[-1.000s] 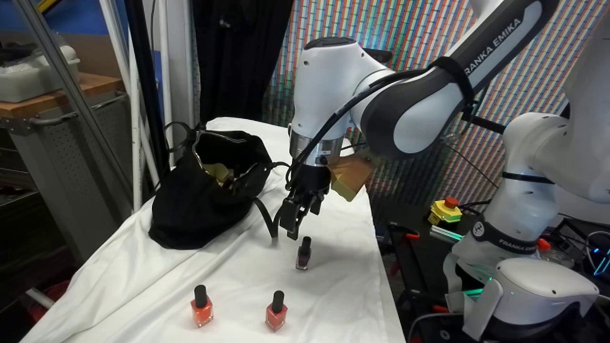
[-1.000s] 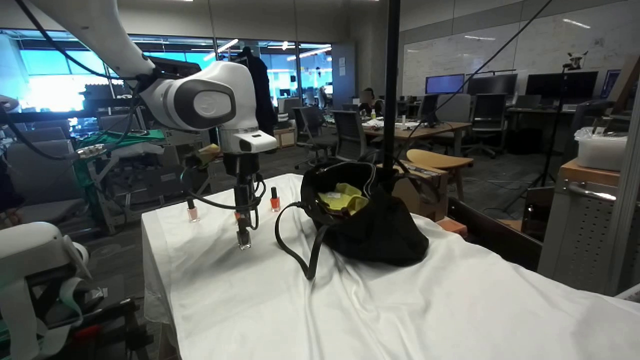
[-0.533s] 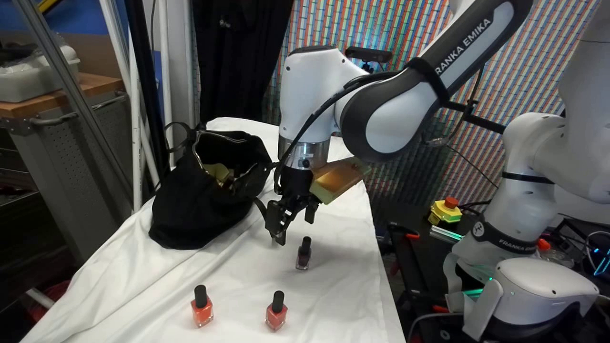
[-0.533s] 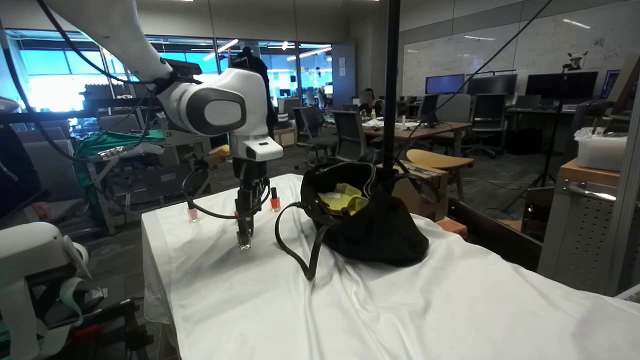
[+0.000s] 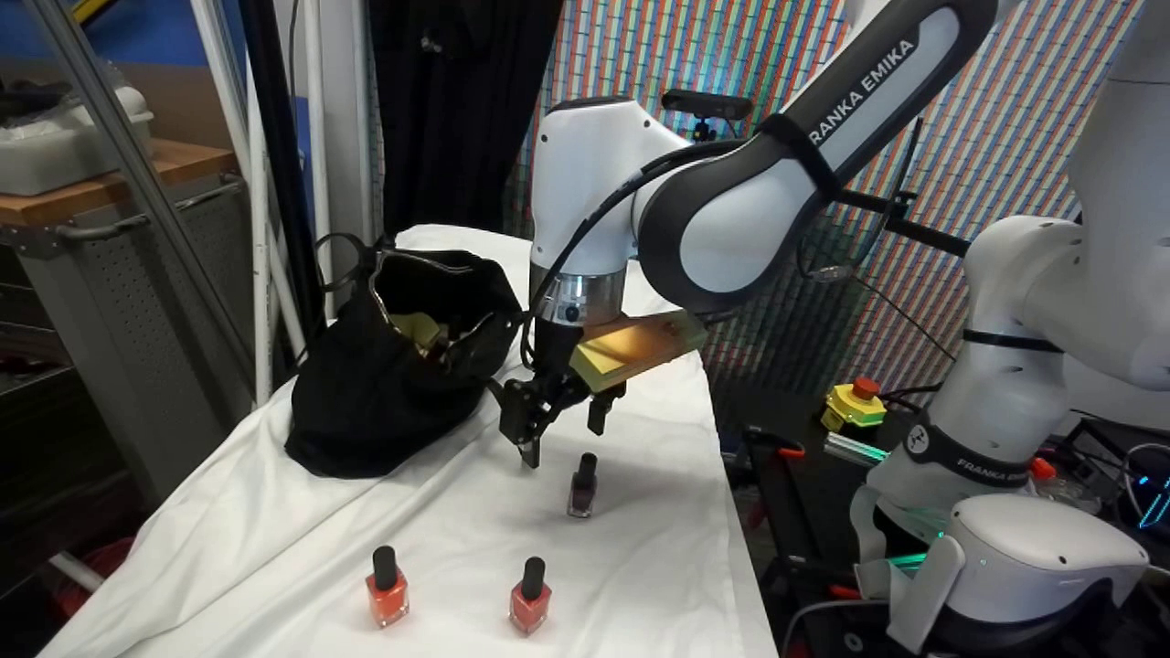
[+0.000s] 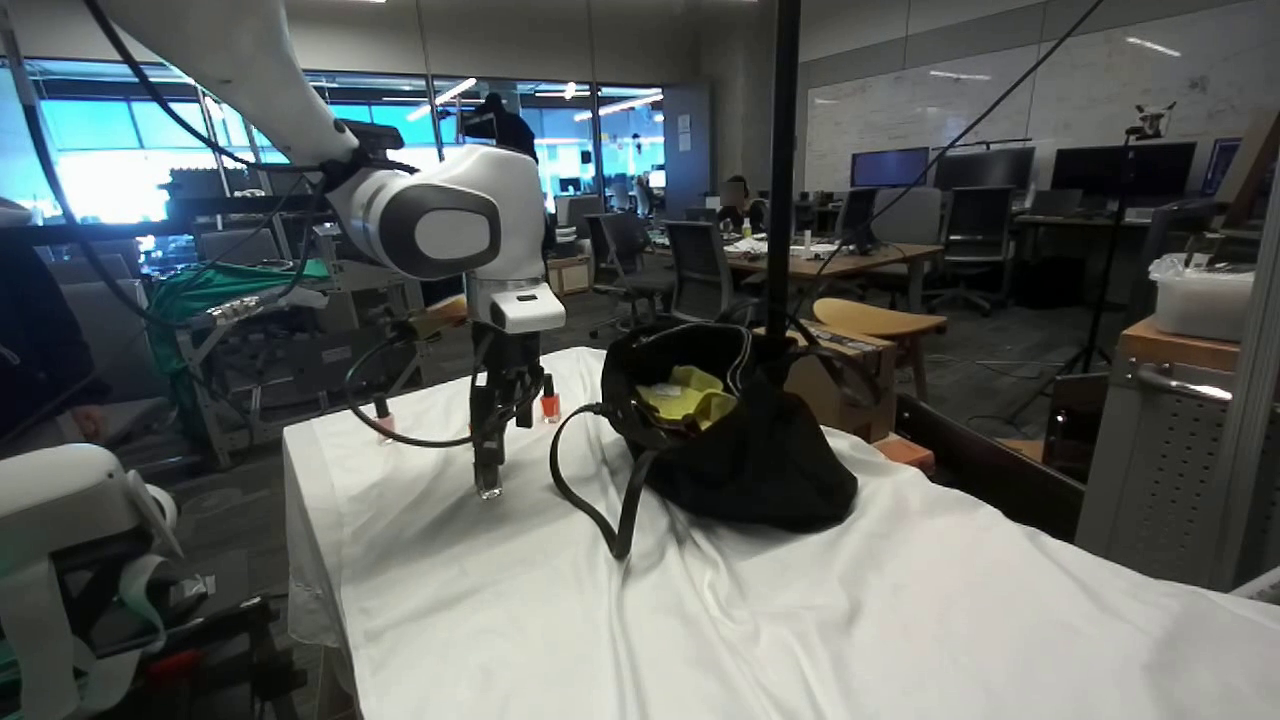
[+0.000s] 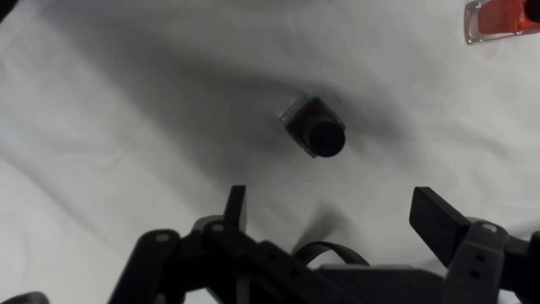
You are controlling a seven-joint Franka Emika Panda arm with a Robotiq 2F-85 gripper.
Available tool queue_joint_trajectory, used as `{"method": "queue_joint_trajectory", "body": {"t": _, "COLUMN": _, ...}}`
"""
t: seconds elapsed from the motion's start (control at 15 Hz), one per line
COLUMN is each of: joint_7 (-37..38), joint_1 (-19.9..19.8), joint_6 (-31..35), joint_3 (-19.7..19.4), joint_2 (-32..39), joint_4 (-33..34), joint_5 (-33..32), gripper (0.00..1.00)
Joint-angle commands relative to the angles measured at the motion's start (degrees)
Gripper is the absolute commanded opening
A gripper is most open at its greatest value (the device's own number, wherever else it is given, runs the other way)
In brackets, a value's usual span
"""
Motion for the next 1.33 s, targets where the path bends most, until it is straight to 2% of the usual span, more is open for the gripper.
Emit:
{"method": "queue_joint_trajectory", "body": {"t": 0.0, "joint_7": 3.29, "joint_1": 0.87, "joint_6": 0.43, "joint_3": -0.59, "joint_2": 0.64, "joint_4": 0.62, "joint_5": 2.17, "gripper": 1.0}}
{"method": "queue_joint_trajectory", "body": {"t": 0.67, "joint_7": 9.65, "joint_1": 0.75, "joint_6": 2.53, "joint_3": -0.48, "joint_2": 0.96, "joint_4": -1.59, "joint_5": 6.88, "gripper": 1.0}}
{"method": "queue_joint_trajectory", "body": {"t": 1.27, "joint_7": 11.39, "joint_1": 0.93, "joint_6": 4.78, "joint_3": -0.2, "joint_2": -0.04, "joint_4": -4.98, "joint_5": 9.54, "gripper": 1.0}}
